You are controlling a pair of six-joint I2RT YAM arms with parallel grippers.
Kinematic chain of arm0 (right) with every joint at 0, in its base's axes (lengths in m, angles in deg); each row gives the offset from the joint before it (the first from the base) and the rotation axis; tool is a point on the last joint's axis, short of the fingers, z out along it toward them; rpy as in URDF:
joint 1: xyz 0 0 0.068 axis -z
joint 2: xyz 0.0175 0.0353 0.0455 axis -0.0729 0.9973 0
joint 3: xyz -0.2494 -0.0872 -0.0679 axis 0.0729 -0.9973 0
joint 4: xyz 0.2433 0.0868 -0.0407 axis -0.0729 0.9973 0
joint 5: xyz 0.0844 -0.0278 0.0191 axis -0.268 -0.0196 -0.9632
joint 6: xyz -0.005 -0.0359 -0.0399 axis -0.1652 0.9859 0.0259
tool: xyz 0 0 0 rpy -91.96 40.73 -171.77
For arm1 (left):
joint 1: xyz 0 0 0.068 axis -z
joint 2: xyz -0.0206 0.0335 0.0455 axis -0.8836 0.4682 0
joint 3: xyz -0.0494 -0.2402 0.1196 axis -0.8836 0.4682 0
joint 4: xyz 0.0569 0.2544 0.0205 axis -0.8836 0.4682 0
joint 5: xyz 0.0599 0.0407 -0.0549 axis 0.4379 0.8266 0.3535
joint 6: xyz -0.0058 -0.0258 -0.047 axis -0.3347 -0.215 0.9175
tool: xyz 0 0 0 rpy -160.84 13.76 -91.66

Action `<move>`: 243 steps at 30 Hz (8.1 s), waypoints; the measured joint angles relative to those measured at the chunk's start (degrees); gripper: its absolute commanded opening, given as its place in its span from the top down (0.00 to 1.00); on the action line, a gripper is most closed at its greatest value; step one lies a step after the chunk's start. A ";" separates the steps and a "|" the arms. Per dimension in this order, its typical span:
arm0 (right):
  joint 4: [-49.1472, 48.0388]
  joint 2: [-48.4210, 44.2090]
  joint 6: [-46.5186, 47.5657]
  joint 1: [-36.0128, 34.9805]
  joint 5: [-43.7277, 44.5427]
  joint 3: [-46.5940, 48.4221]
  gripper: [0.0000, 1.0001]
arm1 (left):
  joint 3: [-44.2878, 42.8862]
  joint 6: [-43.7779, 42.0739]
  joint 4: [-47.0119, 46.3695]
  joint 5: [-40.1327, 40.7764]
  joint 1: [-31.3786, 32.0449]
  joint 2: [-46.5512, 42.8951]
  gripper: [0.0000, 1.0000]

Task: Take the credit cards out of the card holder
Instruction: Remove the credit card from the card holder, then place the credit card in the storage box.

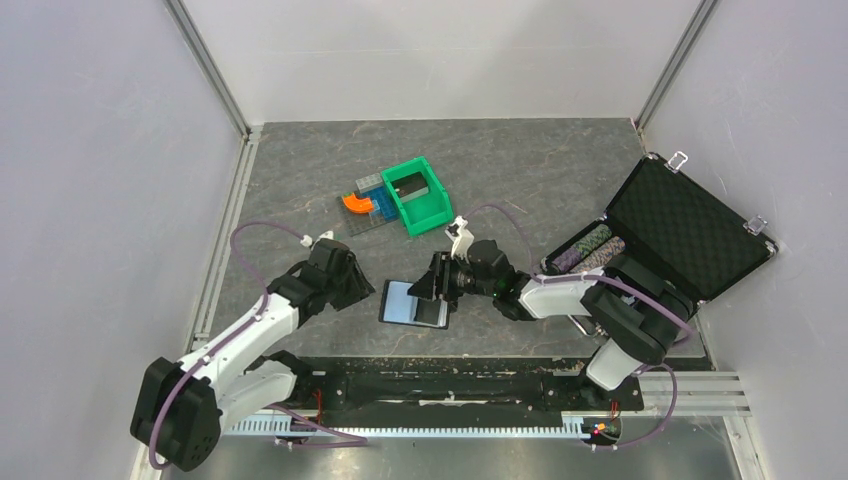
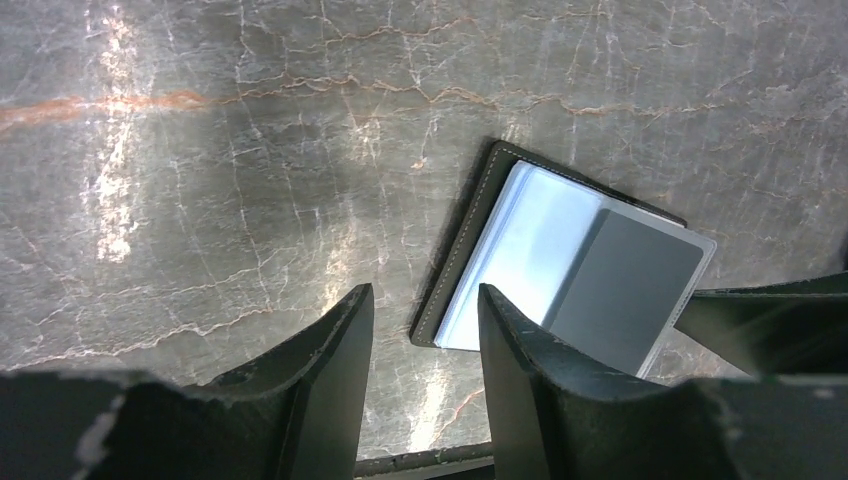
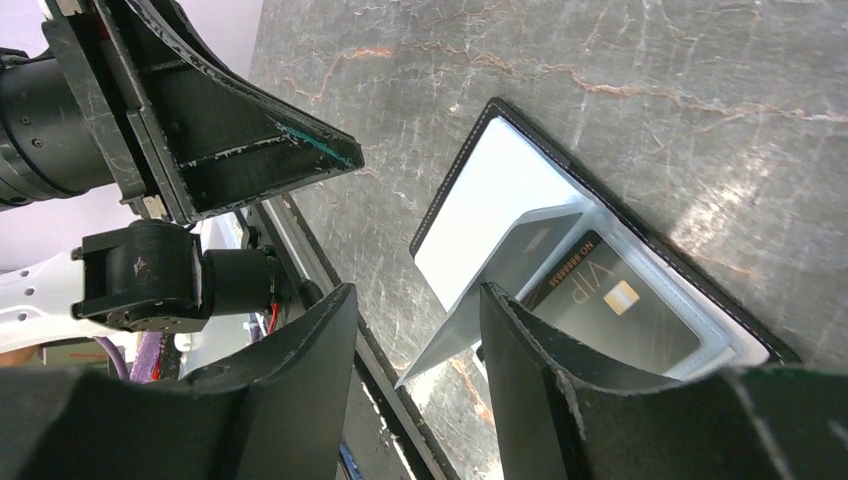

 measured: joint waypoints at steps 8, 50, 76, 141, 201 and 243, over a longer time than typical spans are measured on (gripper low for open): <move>0.20 2.80 0.02 -1.68 -0.17 2.97 0.40 | 0.07 0.00 0.63 -1.33 -0.59 -1.29 0.49; 8.09 6.21 3.65 -1.99 6.62 4.39 0.62 | 7.32 -0.26 -21.42 -18.97 -1.07 13.05 0.79; 12.37 5.73 3.76 -1.88 8.81 5.31 0.67 | 9.29 -0.22 -23.89 -20.81 -0.50 12.61 0.90; -4.04 3.80 -0.50 6.78 -5.88 -4.90 1.00 | 9.25 0.20 -25.68 -21.57 -0.39 14.43 0.90; -11.32 -14.16 4.22 13.49 -44.17 -12.04 1.00 | -9.35 -15.91 -15.65 -53.48 4.11 12.76 0.65; -19.37 -10.58 -2.05 11.67 -45.00 -12.87 1.00 | -11.65 -20.65 -9.27 -57.22 8.11 13.00 0.85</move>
